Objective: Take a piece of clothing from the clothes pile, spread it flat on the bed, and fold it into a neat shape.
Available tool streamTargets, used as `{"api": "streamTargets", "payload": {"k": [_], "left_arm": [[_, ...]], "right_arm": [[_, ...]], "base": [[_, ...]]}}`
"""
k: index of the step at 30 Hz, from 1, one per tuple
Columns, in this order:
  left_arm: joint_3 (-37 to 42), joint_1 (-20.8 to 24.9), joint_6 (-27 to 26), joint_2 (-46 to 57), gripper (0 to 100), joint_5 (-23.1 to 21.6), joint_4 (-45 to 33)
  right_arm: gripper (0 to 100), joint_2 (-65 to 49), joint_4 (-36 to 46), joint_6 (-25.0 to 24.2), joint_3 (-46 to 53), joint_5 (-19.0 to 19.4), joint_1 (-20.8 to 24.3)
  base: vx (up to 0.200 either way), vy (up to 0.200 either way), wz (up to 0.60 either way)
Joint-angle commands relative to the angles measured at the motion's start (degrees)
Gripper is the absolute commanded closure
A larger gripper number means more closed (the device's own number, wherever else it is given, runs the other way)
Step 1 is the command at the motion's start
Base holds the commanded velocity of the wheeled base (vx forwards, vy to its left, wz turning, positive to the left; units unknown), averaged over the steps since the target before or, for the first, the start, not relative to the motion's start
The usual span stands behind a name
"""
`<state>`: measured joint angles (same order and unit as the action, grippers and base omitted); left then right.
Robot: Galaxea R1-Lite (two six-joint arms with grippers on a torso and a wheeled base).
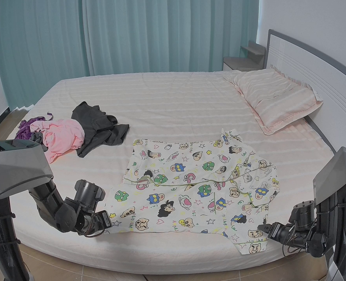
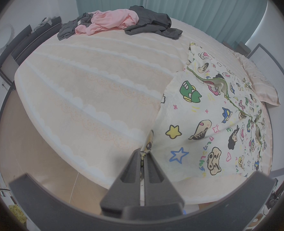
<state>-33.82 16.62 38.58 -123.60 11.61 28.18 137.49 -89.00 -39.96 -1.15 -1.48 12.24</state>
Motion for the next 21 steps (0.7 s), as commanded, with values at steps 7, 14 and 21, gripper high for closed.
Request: {"api": "streamTargets", "payload": {"k": [7, 14, 21], "left_arm": [[-2.31, 0.08, 0.62, -0.15, 100, -0.44, 0.29], [-5.56, 0.08, 2.64, -0.24, 100, -0.71, -0.15], [-6.0, -0.36, 3.34, 0.11, 100, -2.82, -0.15]], "right_arm": [[0, 0.15, -0.82, 3.31, 1.15, 3.5, 0.94], [0, 0.41, -0.73, 16.32, 1.15, 13.34, -2.4], [0, 5.34, -0.38, 22.21, 1.15, 15.63, -2.92]], "base": [[0.0, 0.0, 0.0], [0.0, 0.0, 0.0], [0.0, 0.0, 0.0]]}}
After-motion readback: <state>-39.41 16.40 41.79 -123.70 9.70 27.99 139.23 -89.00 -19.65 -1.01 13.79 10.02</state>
